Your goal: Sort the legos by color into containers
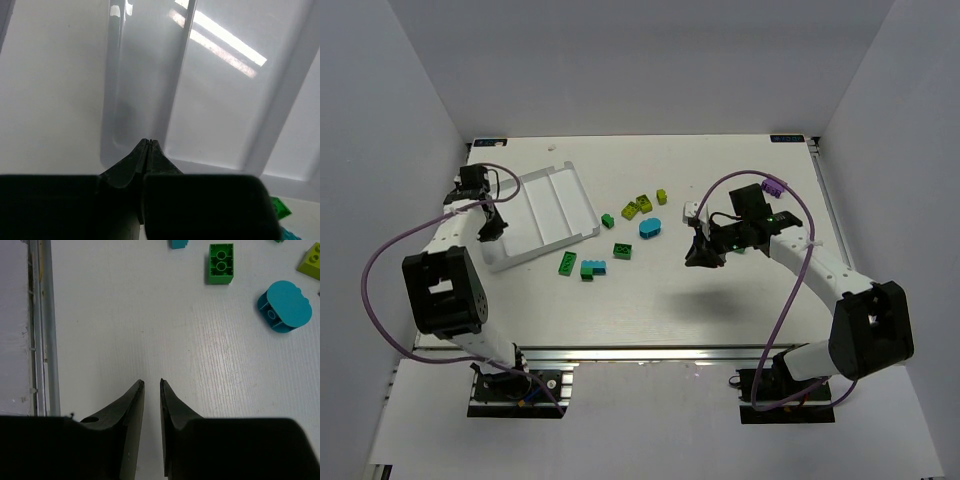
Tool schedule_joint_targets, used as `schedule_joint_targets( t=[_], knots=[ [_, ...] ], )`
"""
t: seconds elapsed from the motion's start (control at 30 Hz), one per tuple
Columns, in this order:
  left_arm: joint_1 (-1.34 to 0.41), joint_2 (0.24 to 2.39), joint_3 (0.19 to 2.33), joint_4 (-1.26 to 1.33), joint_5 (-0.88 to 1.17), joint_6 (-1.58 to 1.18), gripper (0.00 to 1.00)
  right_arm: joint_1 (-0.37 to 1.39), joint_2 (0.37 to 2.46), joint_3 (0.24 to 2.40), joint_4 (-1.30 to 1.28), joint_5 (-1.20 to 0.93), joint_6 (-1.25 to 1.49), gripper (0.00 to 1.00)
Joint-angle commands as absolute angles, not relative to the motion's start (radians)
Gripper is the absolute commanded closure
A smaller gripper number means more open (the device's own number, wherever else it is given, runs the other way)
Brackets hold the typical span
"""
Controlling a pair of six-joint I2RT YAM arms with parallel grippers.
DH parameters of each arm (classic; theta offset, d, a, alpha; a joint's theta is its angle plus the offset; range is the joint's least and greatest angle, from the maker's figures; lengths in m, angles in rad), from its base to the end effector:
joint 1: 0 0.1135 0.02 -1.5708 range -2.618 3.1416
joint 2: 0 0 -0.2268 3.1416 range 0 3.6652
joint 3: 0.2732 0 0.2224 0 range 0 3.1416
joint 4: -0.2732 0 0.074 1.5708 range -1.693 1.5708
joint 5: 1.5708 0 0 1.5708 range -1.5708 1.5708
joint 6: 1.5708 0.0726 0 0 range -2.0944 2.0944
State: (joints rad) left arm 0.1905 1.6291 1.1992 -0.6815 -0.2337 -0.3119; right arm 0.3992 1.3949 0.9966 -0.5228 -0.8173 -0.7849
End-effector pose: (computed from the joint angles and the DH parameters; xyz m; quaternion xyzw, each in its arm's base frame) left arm 0.3081 0.0765 0.1756 -0.2661 0.9301 0.0996 0.2326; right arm 0.2335 0.1560 0.2106 -0.5906 0.6509 0.3135 0.3596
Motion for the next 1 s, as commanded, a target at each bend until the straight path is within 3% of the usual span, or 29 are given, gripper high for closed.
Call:
schedule_joint_targets(
  t=[0.0,0.27,0.37,0.53,0.83,0.97],
  knots=[
    [0.193,1.686,1.242,-0.637,-0.25,-0.239,0.86,0.399,1.353,0.979,-0.514,-0.83,-0.776,0.75],
    [0.225,1.796,1.301,-0.603,-0.255,-0.195,0.83,0.385,1.331,0.956,-0.515,-0.819,-0.778,0.74],
    [0.239,1.824,1.298,-0.588,-0.229,-0.195,0.76,0.379,1.333,0.956,-0.515,-0.822,-0.776,0.74],
    [0.275,1.858,1.282,-0.554,-0.172,-0.204,0.49,0.368,1.333,0.96,-0.517,-0.819,-0.776,0.74],
    [0.301,1.875,1.276,-0.526,-0.114,-0.196,0.37,0.362,1.345,0.962,-0.515,-0.827,-0.779,0.74],
    [0.302,1.884,1.292,-0.528,-0.109,-0.198,0.36,0.362,1.353,0.968,-0.515,-0.828,-0.778,0.74]
  ],
)
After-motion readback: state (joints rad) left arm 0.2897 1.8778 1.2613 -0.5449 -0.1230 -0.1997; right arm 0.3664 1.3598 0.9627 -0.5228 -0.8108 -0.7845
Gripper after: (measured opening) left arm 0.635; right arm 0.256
